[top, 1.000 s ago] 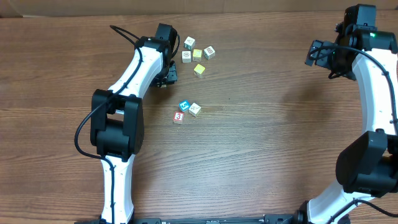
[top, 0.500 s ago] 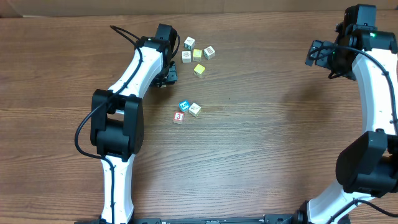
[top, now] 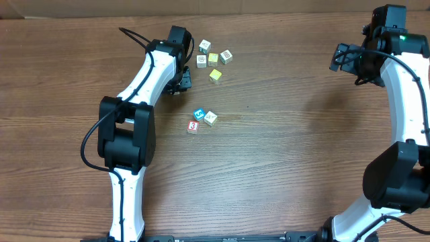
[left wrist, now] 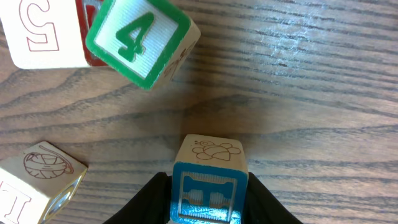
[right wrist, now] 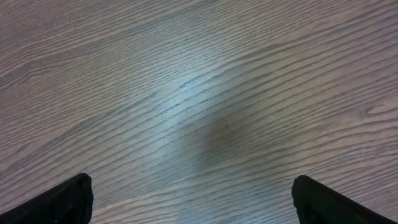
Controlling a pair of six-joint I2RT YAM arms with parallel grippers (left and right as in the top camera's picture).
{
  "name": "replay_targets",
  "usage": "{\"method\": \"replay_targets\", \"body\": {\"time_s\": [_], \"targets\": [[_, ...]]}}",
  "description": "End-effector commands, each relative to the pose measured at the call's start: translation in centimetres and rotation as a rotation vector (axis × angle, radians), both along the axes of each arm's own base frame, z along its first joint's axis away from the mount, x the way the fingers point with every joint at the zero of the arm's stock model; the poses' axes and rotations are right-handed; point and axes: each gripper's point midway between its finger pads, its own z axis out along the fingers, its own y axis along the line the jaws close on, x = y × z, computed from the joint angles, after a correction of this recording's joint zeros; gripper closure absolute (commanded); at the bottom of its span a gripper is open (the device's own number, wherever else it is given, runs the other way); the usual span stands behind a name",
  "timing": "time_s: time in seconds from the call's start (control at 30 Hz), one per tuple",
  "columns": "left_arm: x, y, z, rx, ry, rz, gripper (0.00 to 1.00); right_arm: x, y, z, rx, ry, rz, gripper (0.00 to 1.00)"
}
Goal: Form a circle
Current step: 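Carry the blue H block down toward the 3 and 5 blocks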
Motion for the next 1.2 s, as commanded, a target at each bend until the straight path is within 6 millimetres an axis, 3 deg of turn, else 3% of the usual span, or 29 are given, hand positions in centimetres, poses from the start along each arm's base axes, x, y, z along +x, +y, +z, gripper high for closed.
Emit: {"method": "replay_targets", "body": {"time_s": [0.0,0.1,0.2,0.3,0.4,0.6,0.7,0.87,1.17], "targets": [[-0.4,0.5,-1.1,0.025,0.031,-0.013,0.71,0.2,-0.2,0.8,-0.001,-0.025,-0.006,0.0],[-0.3,0.5,-0.5,0.021,0.019,-0.011,0.72,0.2,-0.2,0.8,-0.001,-0.026,-0.006,0.0],[0.1,0.4,1.5,0.008,-0.024,-0.003,0.74,0.2,-0.2,0.8,-0.001,-0.025,-0.006,0.0],[0.5,0.1,4.9,-0.02,-0.093,-0.005,0.74,0.2,-0.2,0.8,-0.001,-0.026,-0.006,0.0],[0.2,-0.4,9.7,-0.067,-0.174,-0.013,0.74,0.2,-0.2,0.8,-0.001,-0.026,-0.006,0.0],[-3.1,-1.8,18.2,-0.168,-0.275,-0.058,0.73,0.2,-0.2,0.8,-0.001,-0.026,-0.006,0.0],[-5.8,-2.4,20.5,-0.182,-0.267,-0.072,0.73,0.2,-0.2,0.8,-0.001,-0.025,-0.006,0.0],[-9.9,-4.5,20.5,-0.148,-0.169,-0.145,0.73,0.2,-0.2,0.8,-0.001,-0.026,-0.006,0.0],[-16.4,-9.4,16.2,-0.058,0.029,-0.274,0.72,0.2,-0.2,0.8,-0.001,-0.025,-0.006,0.0]]}}
